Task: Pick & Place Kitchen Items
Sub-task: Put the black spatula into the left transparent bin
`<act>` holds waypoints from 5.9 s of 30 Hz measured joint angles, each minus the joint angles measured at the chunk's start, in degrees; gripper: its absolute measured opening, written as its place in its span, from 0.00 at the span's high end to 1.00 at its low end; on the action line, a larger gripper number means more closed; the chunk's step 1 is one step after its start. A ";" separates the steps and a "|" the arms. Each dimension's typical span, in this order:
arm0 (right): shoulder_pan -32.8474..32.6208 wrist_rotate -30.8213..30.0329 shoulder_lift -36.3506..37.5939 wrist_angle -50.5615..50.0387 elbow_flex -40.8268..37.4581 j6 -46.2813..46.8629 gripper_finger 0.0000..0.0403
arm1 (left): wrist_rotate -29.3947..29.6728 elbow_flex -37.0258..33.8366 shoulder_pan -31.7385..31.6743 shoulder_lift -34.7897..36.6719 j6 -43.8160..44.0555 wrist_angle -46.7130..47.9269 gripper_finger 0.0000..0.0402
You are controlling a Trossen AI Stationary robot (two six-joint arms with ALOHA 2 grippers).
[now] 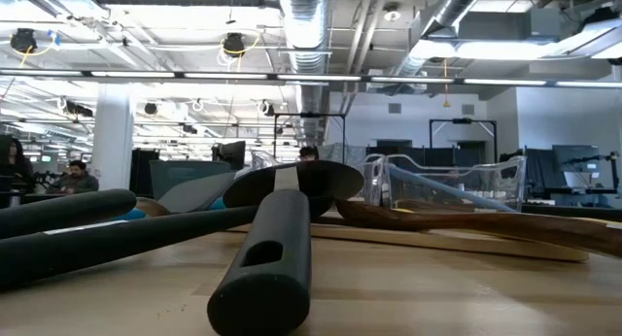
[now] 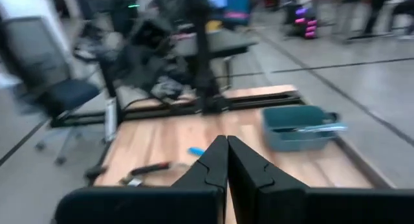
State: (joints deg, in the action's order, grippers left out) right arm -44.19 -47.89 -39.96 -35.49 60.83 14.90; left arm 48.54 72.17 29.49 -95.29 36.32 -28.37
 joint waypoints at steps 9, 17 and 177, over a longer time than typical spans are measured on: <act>4.76 -2.35 0.69 2.64 -3.71 0.21 1.00 | -5.19 12.28 -1.93 0.05 -4.26 12.65 1.00; 6.87 -2.28 0.74 3.61 -4.42 0.15 1.00 | -10.72 22.97 -4.75 -7.85 -3.88 16.87 1.00; 6.72 -3.20 11.48 -7.60 -4.42 4.63 1.00 | -33.74 17.44 -6.28 -25.18 76.67 69.85 0.51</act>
State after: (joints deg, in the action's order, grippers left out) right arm -37.47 -51.09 -28.47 -43.09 56.40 19.53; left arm 14.80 89.61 23.21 -120.46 112.99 41.48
